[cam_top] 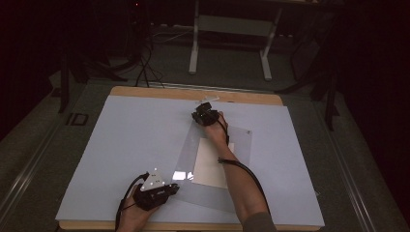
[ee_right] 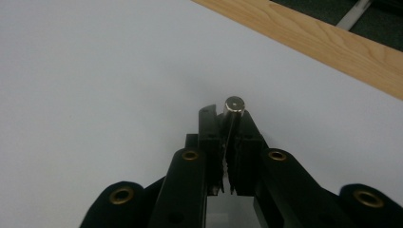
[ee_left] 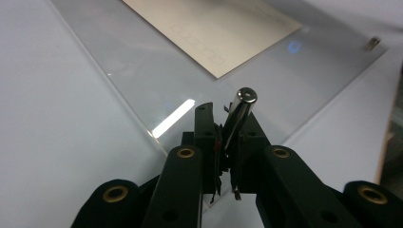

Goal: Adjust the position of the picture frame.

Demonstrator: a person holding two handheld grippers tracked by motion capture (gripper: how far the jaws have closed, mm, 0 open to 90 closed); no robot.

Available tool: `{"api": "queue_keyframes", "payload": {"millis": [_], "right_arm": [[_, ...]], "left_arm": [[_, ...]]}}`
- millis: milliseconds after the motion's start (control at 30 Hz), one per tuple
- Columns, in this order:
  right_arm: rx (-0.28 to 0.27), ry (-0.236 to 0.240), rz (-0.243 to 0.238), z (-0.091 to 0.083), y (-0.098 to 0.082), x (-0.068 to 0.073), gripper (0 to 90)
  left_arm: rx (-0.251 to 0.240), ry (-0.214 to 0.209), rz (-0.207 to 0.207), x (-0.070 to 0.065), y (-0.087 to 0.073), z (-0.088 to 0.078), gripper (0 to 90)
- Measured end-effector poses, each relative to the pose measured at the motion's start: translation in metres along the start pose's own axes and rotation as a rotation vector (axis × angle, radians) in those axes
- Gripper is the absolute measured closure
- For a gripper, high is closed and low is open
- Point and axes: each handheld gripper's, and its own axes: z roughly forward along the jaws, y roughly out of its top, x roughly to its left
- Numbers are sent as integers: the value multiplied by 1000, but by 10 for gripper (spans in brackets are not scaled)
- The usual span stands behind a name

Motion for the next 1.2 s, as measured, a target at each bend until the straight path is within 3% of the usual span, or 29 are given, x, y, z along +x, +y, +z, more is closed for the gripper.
{"api": "queue_keyframes", "payload": {"millis": [133,267,467,633,667,833,867,1033,1167,1200], "right_arm": [[4,-8,-17,-7,6,0,852],[33,-63,-68,-13,9,1,840],[37,-84,-42,-27,2,-11,840],[17,-99,-22,-41,-1,-20,841],[5,-101,-9,-45,-2,-22,843],[-25,-114,43,-68,-6,-38,854],[-33,-126,84,-77,-8,-43,856],[-38,-141,120,-93,-11,-50,856],[-38,-137,167,-106,-16,-58,856],[-35,-137,197,-109,-19,-60,855]], "left_arm": [[-31,15,-1,0,4,-6,831],[-51,26,-34,8,4,-13,829],[-92,71,-95,28,4,-27,828],[-111,132,-102,43,10,-34,826],[-121,159,-101,49,14,-36,826],[-130,203,-130,71,27,-36,824],[-131,200,-140,78,30,-35,825],[-126,230,-153,103,48,-34,825],[-112,246,-137,122,66,-30,827],[-109,247,-135,125,69,-29,828]]}}
